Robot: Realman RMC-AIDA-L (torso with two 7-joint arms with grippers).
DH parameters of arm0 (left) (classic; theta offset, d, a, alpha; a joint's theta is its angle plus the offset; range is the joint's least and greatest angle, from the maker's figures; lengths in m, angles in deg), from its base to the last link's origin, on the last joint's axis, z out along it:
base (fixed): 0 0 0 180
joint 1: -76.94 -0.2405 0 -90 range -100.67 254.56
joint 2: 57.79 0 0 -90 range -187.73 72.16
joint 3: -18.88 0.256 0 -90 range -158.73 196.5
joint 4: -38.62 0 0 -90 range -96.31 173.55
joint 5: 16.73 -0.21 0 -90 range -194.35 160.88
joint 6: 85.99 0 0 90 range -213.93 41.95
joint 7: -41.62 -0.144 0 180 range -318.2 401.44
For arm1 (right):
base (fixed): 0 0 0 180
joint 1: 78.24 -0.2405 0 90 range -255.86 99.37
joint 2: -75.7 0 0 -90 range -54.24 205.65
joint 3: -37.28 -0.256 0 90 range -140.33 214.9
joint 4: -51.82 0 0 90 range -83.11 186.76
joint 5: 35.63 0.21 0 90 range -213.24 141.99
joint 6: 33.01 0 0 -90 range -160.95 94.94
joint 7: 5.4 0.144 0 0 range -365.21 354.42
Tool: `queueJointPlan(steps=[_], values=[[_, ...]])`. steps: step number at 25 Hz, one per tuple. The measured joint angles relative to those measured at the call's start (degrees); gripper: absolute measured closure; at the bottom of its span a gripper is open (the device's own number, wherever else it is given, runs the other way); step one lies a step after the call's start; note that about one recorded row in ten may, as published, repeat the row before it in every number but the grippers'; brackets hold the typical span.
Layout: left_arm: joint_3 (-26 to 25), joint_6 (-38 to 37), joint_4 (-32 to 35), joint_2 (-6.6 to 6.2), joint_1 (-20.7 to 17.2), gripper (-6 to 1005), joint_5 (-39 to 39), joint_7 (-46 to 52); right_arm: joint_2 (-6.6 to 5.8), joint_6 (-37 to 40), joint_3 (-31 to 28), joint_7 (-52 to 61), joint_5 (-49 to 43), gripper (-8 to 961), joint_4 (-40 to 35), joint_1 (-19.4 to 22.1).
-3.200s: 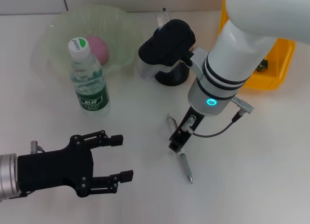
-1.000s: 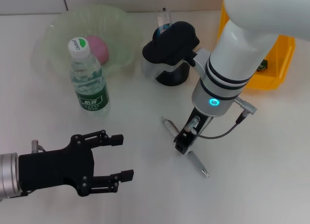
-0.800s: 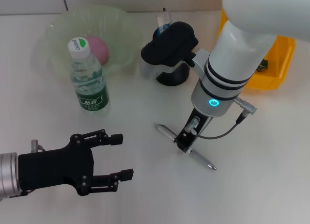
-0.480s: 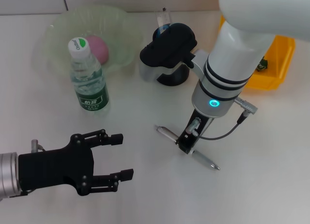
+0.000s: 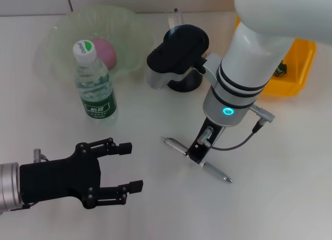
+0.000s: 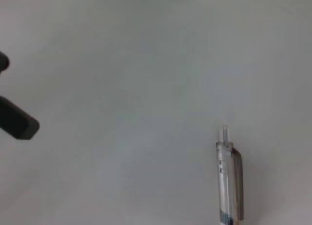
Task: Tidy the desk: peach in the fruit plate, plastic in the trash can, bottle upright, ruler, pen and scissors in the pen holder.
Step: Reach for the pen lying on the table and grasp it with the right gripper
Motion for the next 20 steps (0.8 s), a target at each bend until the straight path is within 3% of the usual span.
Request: queueJointPlan(steps=[9, 20], values=[[-0.1, 0.0, 0.0, 0.0, 0.0, 188, 0.1, 0.0, -0.13, 3.4, -5.5, 0.1, -4.1, 872, -5.3, 2.4], [-0.1, 0.0, 0.0, 0.0, 0.2, 188, 0.1, -0.1, 0.0, 4.7, -1.9, 0.3, -4.3, 698, -6.6, 2.0]])
